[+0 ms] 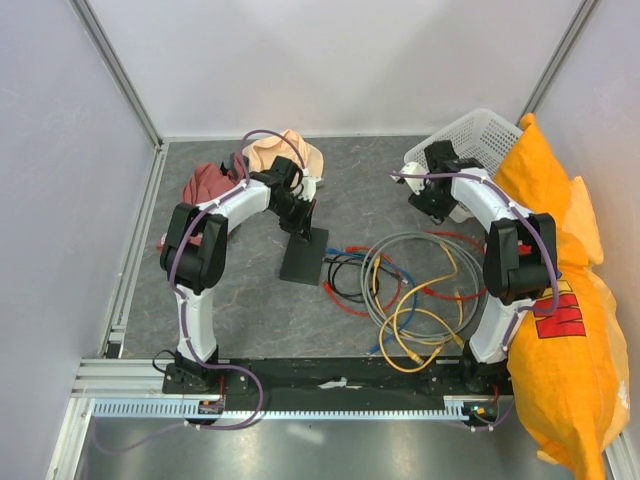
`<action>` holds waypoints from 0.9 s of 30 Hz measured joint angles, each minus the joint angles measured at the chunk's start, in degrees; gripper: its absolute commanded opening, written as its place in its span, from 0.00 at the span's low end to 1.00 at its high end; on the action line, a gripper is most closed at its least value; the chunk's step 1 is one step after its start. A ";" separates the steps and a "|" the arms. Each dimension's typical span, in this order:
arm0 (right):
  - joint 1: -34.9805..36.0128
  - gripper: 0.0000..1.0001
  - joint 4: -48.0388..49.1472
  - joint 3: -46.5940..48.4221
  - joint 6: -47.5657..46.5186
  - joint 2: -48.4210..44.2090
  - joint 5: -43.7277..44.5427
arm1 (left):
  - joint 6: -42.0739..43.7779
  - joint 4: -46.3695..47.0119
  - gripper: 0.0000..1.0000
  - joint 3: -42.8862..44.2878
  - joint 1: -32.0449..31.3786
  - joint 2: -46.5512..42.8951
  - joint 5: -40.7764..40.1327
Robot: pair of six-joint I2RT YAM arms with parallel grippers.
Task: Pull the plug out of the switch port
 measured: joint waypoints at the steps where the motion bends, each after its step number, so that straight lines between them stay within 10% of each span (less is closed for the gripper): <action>1: 0.13 0.77 0.04 0.61 0.52 0.33 -0.15 | 0.00 -0.11 0.02 0.22 0.00 0.13 0.11; 2: 0.20 0.98 -0.09 1.29 1.57 0.46 -0.74 | 0.00 -0.11 0.02 0.35 -0.02 0.24 0.24; 17: 3.87 0.98 8.66 20.59 24.74 7.32 -48.50 | -0.07 -0.63 0.02 1.38 -0.04 0.87 1.44; 27: 11.15 0.91 10.29 16.35 34.42 21.97 -63.82 | -1.51 -0.31 0.02 -1.57 0.22 -3.43 2.82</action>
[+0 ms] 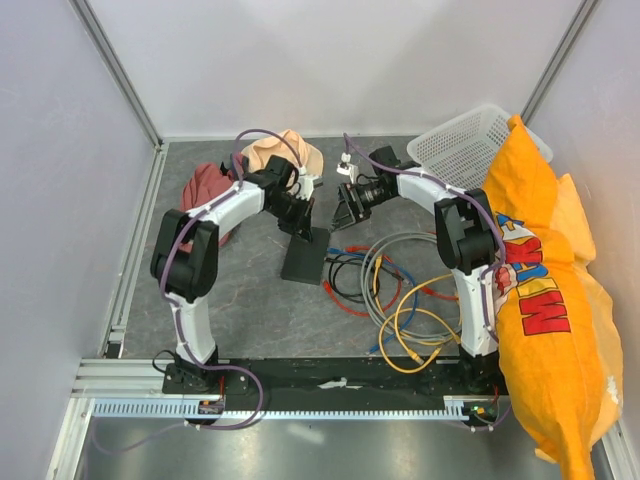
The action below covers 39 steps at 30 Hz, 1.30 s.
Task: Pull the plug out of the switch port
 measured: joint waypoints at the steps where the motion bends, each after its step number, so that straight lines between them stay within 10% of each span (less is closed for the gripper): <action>1: 0.00 0.90 0.04 -0.07 0.63 0.98 -0.37 | -0.09 0.13 0.02 -0.83 0.17 -1.27 0.61; 39: 1.66 0.51 1.14 -3.19 6.73 7.28 -3.39 | -2.75 1.62 0.02 -11.26 1.38 -3.96 4.24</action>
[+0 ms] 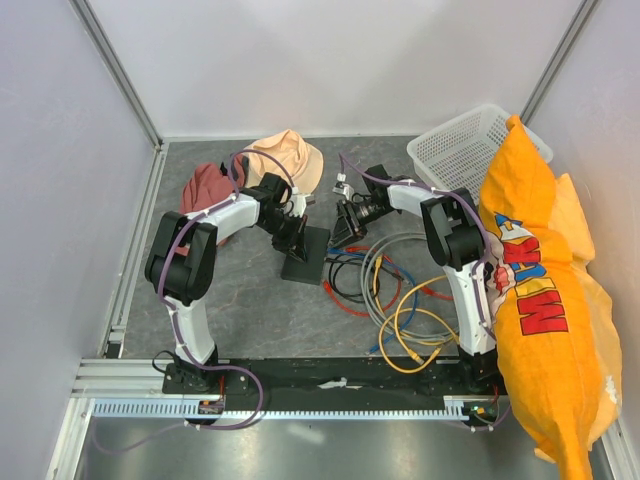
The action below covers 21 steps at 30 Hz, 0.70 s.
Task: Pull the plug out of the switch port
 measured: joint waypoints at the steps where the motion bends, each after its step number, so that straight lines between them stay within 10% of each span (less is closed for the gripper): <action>1: 0.13 0.50 -0.13 0.15 -0.09 0.07 0.04 | 0.00 0.00 0.02 0.00 0.00 0.00 0.00; 21: 0.94 0.36 -1.64 1.70 -0.63 1.84 0.52 | 0.02 -0.02 0.02 0.07 0.00 0.00 -0.17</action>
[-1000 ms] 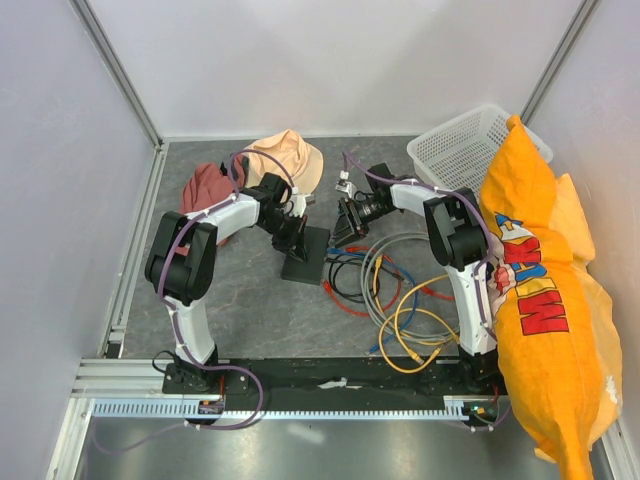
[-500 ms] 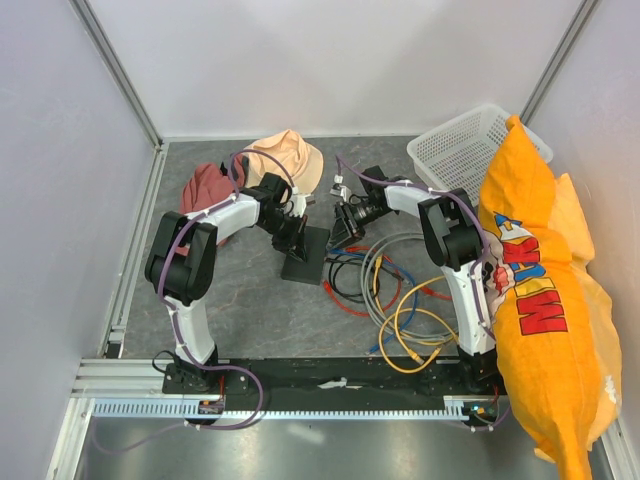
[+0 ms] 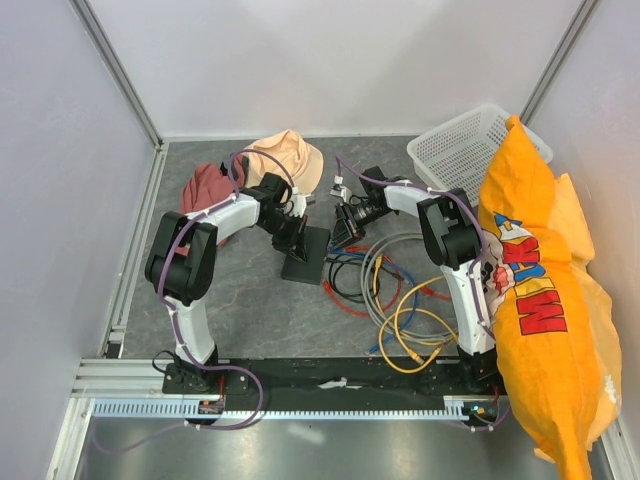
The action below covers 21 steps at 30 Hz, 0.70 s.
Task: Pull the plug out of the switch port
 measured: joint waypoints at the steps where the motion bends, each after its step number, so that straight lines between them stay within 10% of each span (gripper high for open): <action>1: 0.00 0.35 0.00 0.00 -0.02 0.00 0.09 | 0.00 0.00 0.02 0.00 0.00 0.00 0.00; 21: 0.98 0.00 -2.95 1.75 -1.33 -0.31 5.16 | 0.02 -0.55 0.02 0.57 0.00 0.57 0.09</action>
